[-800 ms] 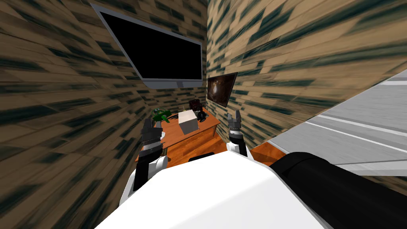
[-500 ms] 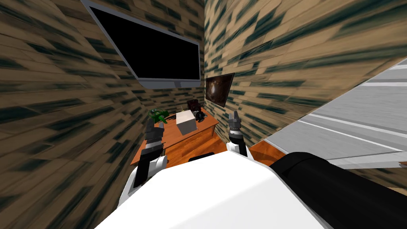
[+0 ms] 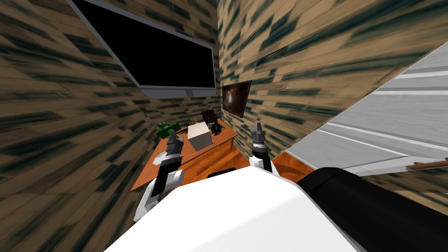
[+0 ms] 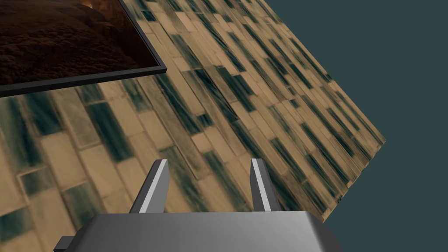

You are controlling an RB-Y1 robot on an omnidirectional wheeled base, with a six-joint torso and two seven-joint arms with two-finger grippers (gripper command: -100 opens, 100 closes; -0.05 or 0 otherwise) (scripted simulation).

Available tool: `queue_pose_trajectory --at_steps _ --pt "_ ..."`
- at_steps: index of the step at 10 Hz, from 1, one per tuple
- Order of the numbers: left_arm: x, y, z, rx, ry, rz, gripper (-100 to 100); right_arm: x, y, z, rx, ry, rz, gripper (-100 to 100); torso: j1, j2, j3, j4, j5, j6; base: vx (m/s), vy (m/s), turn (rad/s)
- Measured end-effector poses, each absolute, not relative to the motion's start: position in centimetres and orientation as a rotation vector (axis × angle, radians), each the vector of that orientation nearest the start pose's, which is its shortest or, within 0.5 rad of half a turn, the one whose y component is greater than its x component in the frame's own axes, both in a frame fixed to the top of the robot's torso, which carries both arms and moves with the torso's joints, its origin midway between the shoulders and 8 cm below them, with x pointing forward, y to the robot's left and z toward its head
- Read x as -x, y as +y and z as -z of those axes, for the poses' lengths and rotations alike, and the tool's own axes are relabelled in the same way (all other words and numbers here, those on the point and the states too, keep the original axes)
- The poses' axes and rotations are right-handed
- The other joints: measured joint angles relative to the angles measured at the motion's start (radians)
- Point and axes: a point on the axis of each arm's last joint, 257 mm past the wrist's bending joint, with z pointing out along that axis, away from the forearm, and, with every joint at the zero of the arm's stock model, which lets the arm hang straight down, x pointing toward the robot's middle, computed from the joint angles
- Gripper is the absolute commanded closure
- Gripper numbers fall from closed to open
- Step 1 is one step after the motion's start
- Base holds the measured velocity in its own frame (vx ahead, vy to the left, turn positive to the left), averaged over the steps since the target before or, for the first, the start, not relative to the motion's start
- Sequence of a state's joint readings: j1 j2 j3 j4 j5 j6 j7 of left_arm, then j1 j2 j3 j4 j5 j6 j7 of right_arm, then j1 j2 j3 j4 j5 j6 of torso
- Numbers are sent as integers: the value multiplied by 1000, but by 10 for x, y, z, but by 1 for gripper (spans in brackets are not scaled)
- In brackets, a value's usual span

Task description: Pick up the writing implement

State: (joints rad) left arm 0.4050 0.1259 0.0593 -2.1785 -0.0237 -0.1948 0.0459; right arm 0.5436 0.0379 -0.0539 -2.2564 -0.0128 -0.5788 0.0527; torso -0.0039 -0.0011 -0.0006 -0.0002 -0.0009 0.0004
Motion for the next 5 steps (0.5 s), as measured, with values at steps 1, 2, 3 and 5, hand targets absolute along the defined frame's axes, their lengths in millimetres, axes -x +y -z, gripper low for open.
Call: queue_pose_trajectory --at_steps 1,2,3,5 --pt "-419 302 64 859 942 1168 -100 -326 -306 -16 -651 573 -1191 0 -1 0 0 0 0 0 27 -105 -174" --pt "-427 307 81 893 975 1146 -100 -326 -306 -16 -651 573 -1191 0 -3 -1 0 0 -1 0 16 -74 -56" --pt "-429 310 89 917 996 1131 -100 -326 -306 -16 -651 573 -1191 0 -1 0 0 0 0 -1 12 -63 -134" --pt "-436 316 109 966 1039 1099 -100 -326 -306 -16 -651 573 -1191 0 1 1 0 0 0 -1 7 -54 -100"
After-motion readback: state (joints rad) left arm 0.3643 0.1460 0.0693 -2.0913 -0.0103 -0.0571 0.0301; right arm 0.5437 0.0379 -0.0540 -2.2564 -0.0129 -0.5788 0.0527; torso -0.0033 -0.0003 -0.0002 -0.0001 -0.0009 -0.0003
